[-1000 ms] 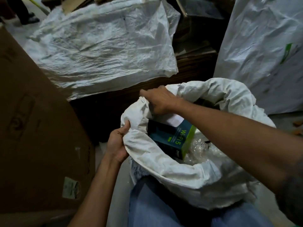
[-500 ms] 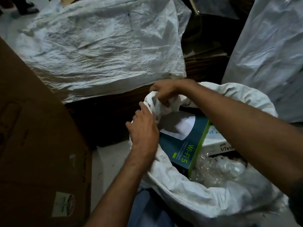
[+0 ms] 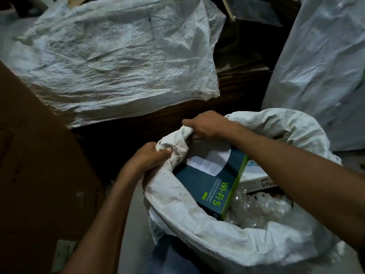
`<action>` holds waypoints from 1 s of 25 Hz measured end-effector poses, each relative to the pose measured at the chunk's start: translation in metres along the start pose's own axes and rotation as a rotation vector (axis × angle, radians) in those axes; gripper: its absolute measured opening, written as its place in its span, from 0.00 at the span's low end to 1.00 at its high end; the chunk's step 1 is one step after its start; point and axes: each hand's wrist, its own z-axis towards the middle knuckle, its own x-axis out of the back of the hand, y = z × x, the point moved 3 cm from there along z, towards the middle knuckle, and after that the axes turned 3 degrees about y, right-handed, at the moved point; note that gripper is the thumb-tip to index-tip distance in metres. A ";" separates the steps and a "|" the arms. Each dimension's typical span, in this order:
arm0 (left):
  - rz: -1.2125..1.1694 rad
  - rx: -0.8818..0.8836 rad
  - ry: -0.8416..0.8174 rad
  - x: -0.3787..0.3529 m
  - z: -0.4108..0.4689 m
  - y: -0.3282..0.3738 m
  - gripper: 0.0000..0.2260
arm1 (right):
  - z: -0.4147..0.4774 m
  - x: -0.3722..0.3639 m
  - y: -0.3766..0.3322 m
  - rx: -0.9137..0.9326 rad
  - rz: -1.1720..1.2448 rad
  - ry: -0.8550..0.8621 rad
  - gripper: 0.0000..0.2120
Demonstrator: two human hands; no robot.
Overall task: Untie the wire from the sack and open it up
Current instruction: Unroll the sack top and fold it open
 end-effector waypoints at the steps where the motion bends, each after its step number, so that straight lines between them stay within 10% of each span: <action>1: 0.235 -0.017 0.033 -0.001 0.003 0.007 0.36 | 0.006 0.005 0.003 -0.022 0.021 -0.012 0.20; 4: 0.842 -0.218 0.304 -0.029 0.001 0.053 0.53 | 0.008 0.017 0.008 -0.063 -0.049 0.122 0.20; 7: 0.888 -0.300 0.446 -0.044 0.015 0.077 0.31 | -0.014 0.013 0.025 -0.151 -0.131 0.454 0.28; 12: 0.199 -0.248 0.160 -0.016 0.054 0.041 0.14 | -0.079 -0.056 0.066 -0.311 -0.276 0.552 0.38; 16: -0.286 -0.151 -0.108 -0.016 0.054 0.026 0.11 | -0.075 -0.059 0.088 -0.251 -0.304 0.438 0.25; 21: 0.749 -0.317 0.049 -0.030 0.066 0.069 0.50 | -0.060 -0.032 0.132 -0.370 0.424 0.123 0.14; 25: 0.916 -0.558 0.255 -0.084 0.068 0.120 0.45 | -0.063 -0.018 0.147 -0.442 0.434 0.033 0.20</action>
